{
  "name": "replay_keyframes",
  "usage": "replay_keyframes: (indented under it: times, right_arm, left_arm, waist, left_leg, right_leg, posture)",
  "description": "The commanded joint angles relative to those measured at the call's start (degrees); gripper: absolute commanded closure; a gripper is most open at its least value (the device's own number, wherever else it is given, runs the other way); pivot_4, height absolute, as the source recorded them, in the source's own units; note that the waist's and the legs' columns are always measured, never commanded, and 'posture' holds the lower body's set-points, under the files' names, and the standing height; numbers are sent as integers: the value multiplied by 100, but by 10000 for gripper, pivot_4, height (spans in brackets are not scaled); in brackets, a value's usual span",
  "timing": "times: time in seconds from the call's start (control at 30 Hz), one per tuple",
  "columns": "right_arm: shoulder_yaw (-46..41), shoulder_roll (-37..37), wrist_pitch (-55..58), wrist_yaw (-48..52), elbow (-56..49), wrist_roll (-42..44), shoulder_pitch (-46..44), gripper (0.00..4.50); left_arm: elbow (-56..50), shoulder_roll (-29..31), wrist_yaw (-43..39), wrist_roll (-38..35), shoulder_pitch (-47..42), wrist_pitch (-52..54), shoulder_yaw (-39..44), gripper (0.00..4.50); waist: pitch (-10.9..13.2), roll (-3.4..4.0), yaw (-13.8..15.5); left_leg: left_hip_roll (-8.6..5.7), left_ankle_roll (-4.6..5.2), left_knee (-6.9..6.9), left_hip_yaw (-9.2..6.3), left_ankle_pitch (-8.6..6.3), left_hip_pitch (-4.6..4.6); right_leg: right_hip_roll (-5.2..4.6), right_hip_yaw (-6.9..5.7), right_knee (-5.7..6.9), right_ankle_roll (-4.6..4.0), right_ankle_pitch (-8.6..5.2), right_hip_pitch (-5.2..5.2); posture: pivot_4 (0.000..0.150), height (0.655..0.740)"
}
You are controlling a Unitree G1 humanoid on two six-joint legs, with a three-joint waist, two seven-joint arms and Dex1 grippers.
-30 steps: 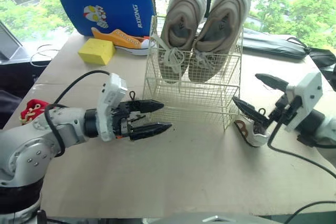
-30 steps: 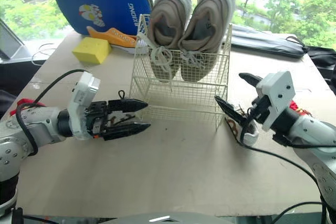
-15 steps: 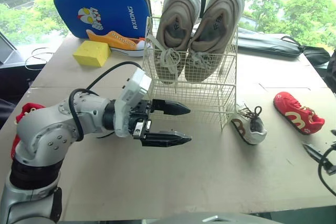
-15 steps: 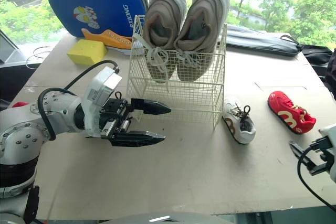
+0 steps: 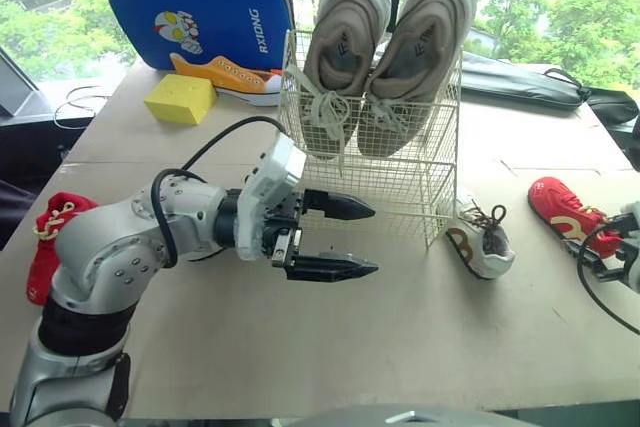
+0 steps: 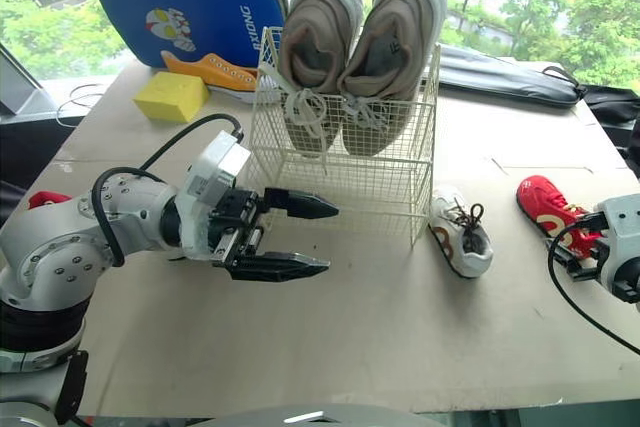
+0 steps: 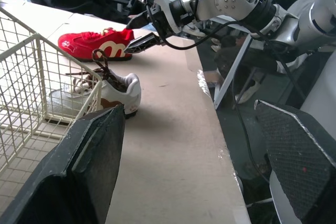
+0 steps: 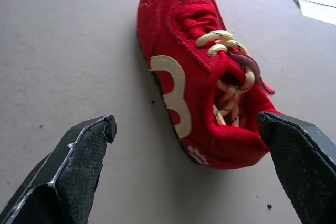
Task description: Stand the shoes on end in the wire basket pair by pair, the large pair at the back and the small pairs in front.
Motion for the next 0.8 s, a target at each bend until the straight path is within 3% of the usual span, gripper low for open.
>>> replay_keyframes:
  times: [0.03, 0.2, 0.27, 0.37, 0.57, 0.8]
  right_arm:
    - [-186, -103, -114, 100, -65, -117, -44, 0]
    - [-1158, 261, 225, 1715, -1689, 2046, 626, 0]
    - [-1298, 227, 287, 1995, -2107, 2385, 1063, 0]
    - [-791, 324, 229, 1599, -2616, 2123, 1454, 0]
    - [316, 915, 4, 292, -2388, 1219, 940, 0]
    - [1288, 1470, -31, -200, -2029, 847, 579, 0]
  left_arm:
    - [-255, -3, 75, -73, 63, -98, 137, 1782]
    - [-295, 15, 220, -147, 215, -86, 247, 1782]
    - [-310, 53, 206, -154, 257, -98, 274, 1782]
    - [-277, 72, 181, -109, 296, -121, 274, 1782]
    - [-202, 94, 92, -77, 232, -133, 227, 1782]
    - [-94, 155, -35, -40, 105, -101, 199, 1782]
  waist:
    - [-2, -2, -5]
    - [0, 9, -14]
    - [1, 11, -1]
    - [-7, -13, -2]
    - [6, 1, -26]
    - [2, -3, -22]
  left_leg:
    - [-1, 0, 0, 0, 0, 0]
    - [9, 0, -3, -6, 0, 3]
    - [18, -1, -4, -15, 0, 5]
    - [21, -2, -1, -14, -1, 5]
    - [20, -4, 8, 13, -2, 5]
    - [19, -6, -6, -12, -1, 4]
  right_leg:
    - [0, 1, 1, 0, 0, 0]
    - [10, 1, 8, 10, -5, 6]
    - [17, -5, 7, 19, -11, 6]
    - [19, -4, 7, 24, -14, 7]
    - [9, 14, 2, 27, -15, -1]
    - [28, 7, 14, -3, -5, -4]
  posture:
    - [1500, 7400]
    - [1500, 7400]
    - [1500, 7400]
    - [1500, 7400]
    - [1500, 7400]
    - [1500, 7400]
